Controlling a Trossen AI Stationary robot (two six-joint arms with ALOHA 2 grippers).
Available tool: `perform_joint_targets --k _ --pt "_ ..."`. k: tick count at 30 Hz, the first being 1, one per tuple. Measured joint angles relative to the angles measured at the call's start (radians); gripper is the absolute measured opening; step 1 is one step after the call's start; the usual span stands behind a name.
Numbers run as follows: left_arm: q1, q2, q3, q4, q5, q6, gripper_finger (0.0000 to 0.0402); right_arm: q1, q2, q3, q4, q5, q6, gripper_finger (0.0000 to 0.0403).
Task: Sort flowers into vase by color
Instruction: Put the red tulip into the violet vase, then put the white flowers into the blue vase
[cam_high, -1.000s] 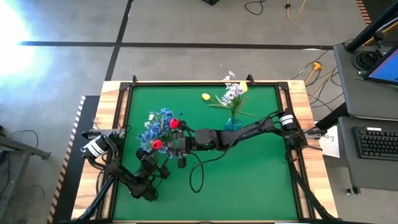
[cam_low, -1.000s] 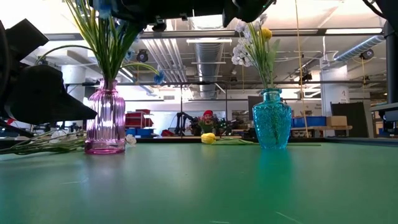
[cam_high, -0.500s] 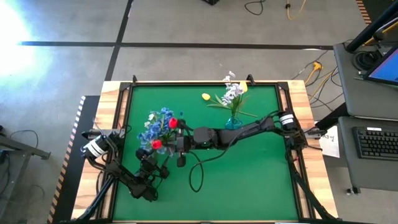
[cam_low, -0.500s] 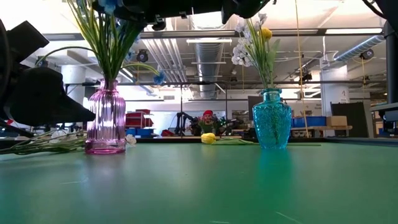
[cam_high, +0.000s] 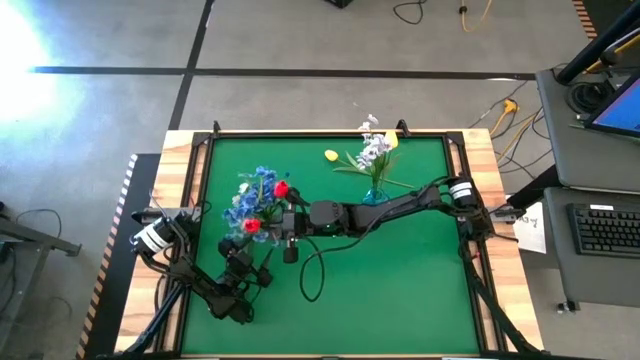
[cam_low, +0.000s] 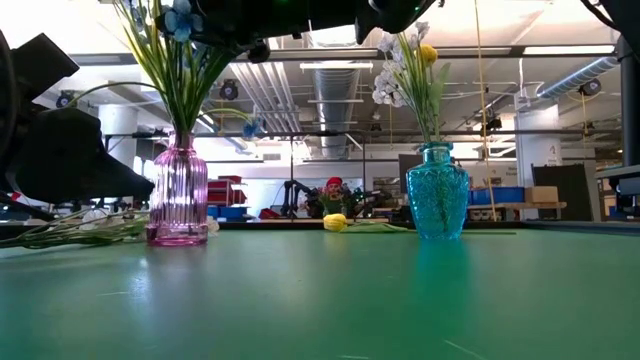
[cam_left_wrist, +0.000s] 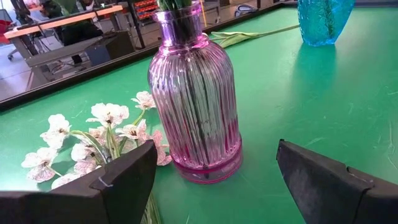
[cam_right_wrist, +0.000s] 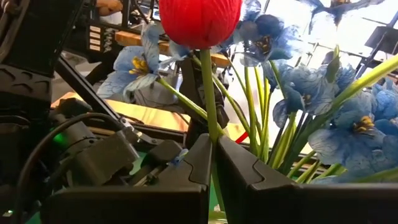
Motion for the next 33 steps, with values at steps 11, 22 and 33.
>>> perform_joint_targets --k 11,22,33 --pt "0.000 0.000 0.023 -0.015 0.004 -0.008 0.0317 0.000 0.000 0.000 -0.005 0.000 -0.013 0.0015" --pt "-0.027 -0.006 0.101 -0.230 0.163 -0.114 0.0317 0.000 -0.002 -0.004 -0.049 0.022 -0.001 0.0121" --pt "-0.041 -0.018 0.152 -0.246 0.267 -0.140 0.0317 0.009 -0.048 -0.003 -0.162 0.030 0.063 0.0194"
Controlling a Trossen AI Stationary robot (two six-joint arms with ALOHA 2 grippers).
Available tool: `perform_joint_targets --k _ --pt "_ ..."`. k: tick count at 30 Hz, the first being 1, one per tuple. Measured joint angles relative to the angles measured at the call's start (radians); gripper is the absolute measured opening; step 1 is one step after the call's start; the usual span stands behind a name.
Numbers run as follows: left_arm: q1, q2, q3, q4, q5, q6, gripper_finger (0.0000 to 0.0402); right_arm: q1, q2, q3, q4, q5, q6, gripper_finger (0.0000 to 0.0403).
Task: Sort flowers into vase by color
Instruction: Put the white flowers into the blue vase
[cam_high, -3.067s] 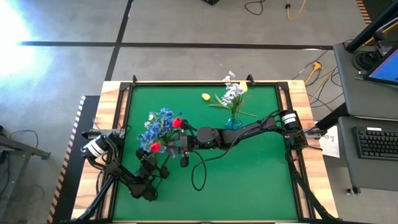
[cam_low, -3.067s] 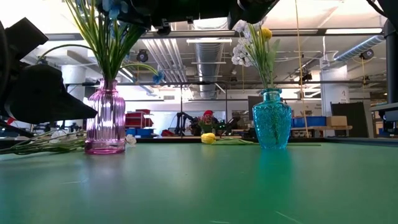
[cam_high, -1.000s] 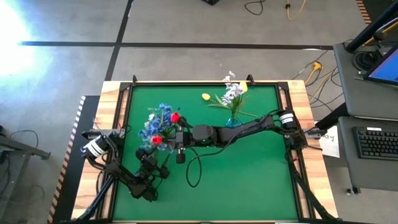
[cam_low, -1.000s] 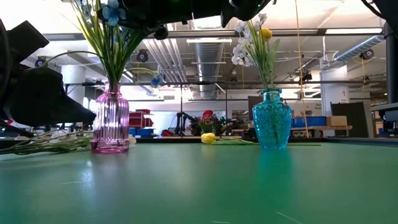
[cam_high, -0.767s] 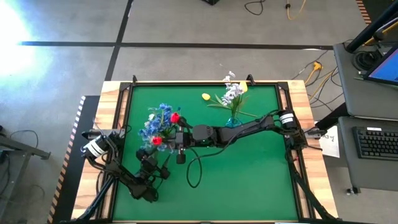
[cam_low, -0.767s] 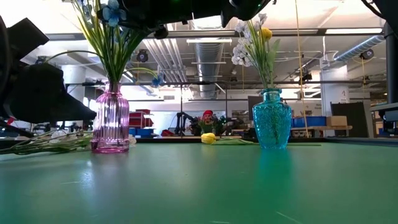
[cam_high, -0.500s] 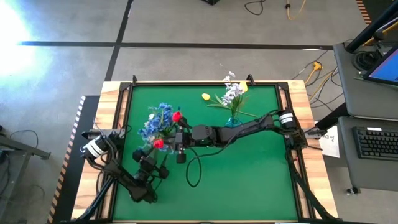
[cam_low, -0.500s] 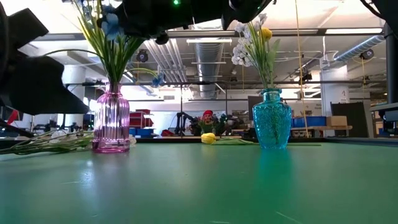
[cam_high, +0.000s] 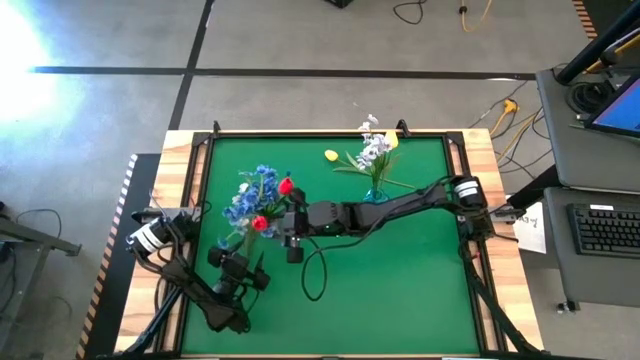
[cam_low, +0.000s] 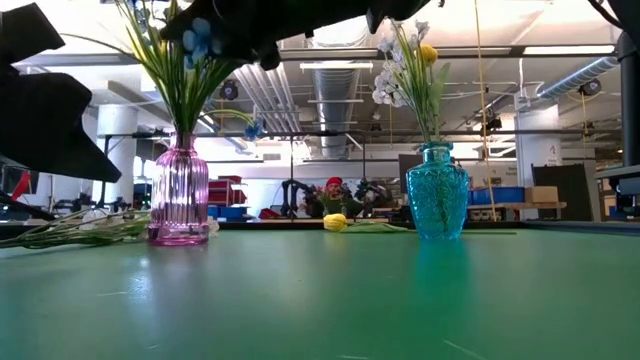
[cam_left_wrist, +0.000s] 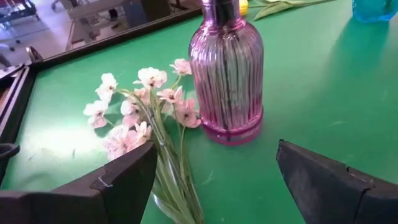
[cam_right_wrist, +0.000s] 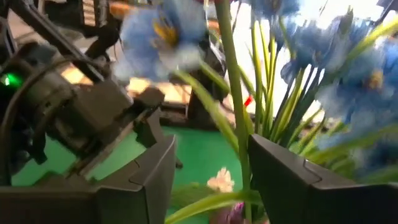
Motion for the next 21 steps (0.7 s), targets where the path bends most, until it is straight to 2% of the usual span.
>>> perform_joint_targets --k 7,16,21 --pt "-0.039 -0.020 0.027 -0.015 0.059 -0.012 0.0317 0.002 -0.028 0.000 -0.102 0.000 0.016 0.0210" --pt "-0.138 -0.118 0.030 -0.013 0.158 -0.029 0.0317 0.004 -0.083 0.002 -0.232 0.000 0.043 0.0217" --pt "-0.177 -0.130 0.029 0.072 0.175 0.003 0.0317 0.014 -0.109 0.002 -0.293 -0.001 0.072 0.0217"
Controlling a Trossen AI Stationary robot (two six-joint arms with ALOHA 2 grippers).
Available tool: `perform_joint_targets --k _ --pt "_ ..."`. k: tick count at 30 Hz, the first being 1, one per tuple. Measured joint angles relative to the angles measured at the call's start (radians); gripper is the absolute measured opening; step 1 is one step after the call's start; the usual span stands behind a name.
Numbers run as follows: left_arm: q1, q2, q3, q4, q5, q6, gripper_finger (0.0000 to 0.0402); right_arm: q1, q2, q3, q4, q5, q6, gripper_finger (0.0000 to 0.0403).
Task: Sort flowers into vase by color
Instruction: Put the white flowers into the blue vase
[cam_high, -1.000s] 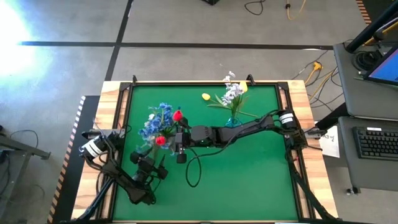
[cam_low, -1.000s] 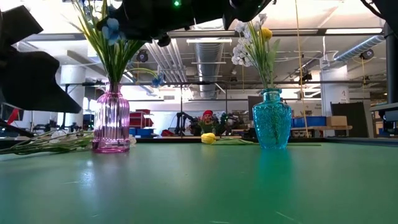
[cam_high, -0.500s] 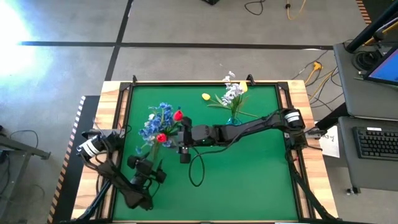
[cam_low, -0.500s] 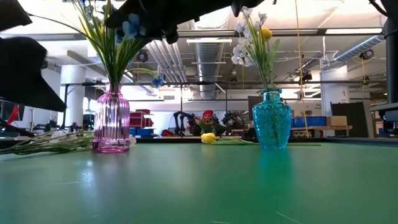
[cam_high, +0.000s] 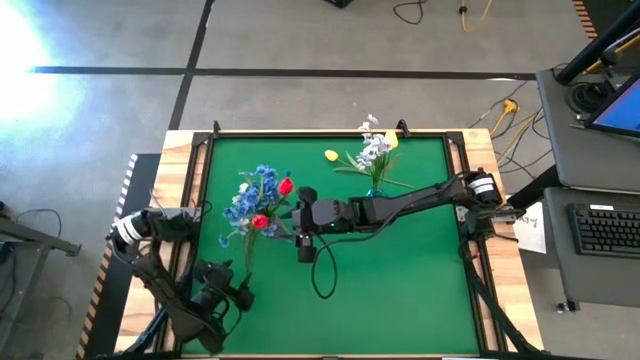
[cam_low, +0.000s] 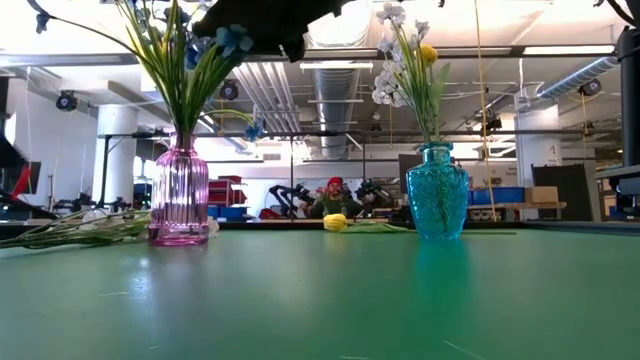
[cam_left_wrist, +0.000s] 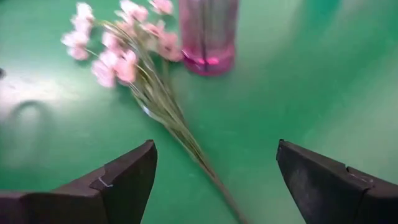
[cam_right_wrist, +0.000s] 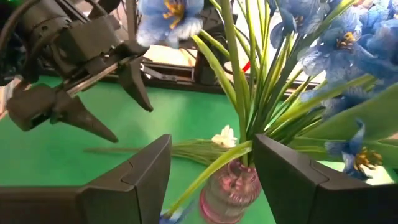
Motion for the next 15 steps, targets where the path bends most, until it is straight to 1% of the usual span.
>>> perform_joint_targets --k 2,5,7,11,15 --pt "-0.007 0.004 -0.006 0.044 -0.005 0.028 0.0317 0.006 -0.008 0.000 -0.016 0.000 0.010 0.0217" --pt "-0.014 0.027 -0.016 0.107 -0.072 0.068 0.0317 0.020 -0.017 0.000 -0.036 0.000 0.020 0.0217" --pt "-0.014 0.056 -0.021 0.121 -0.109 0.077 0.0317 0.034 -0.027 0.000 -0.056 0.000 0.023 0.0217" --pt "-0.006 0.121 -0.029 0.116 -0.125 0.071 0.0317 0.061 -0.045 0.000 -0.073 0.000 0.024 0.0217" --pt "0.018 0.186 -0.032 0.089 -0.121 0.017 0.0317 0.085 -0.054 0.000 -0.088 0.000 0.024 0.0217"
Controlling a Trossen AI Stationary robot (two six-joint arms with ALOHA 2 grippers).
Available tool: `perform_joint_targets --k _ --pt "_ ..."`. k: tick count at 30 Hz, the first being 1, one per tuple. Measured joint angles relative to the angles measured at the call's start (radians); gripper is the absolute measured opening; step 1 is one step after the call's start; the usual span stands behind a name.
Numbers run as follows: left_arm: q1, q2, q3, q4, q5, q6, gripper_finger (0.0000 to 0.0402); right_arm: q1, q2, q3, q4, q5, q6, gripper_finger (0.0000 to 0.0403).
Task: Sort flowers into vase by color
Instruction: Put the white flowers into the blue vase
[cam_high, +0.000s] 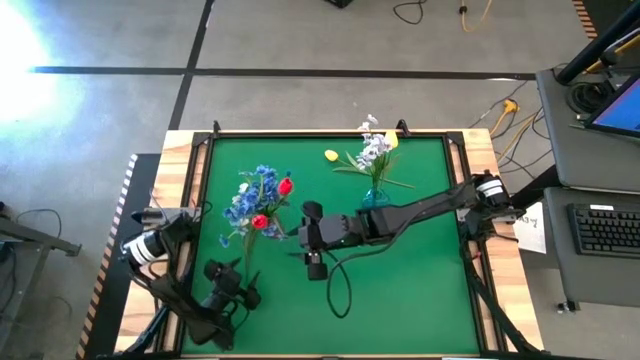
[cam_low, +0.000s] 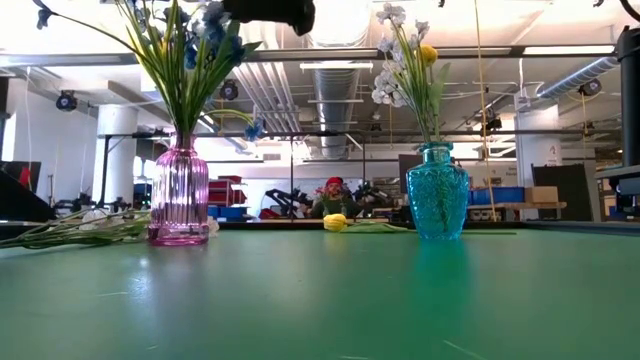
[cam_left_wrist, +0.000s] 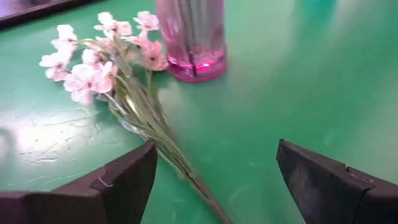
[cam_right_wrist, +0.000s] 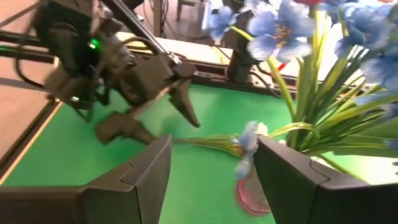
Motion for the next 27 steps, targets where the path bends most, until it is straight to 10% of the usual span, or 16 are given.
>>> perform_joint_targets --k 21,27 --pt "0.031 0.083 -0.011 0.028 0.144 -0.063 0.0307 0.055 -0.032 0.000 -0.079 0.053 0.031 0.0217" --pt "0.038 0.084 -0.011 0.033 0.146 -0.056 0.0235 0.063 -0.032 0.000 -0.085 0.052 0.038 0.0215"
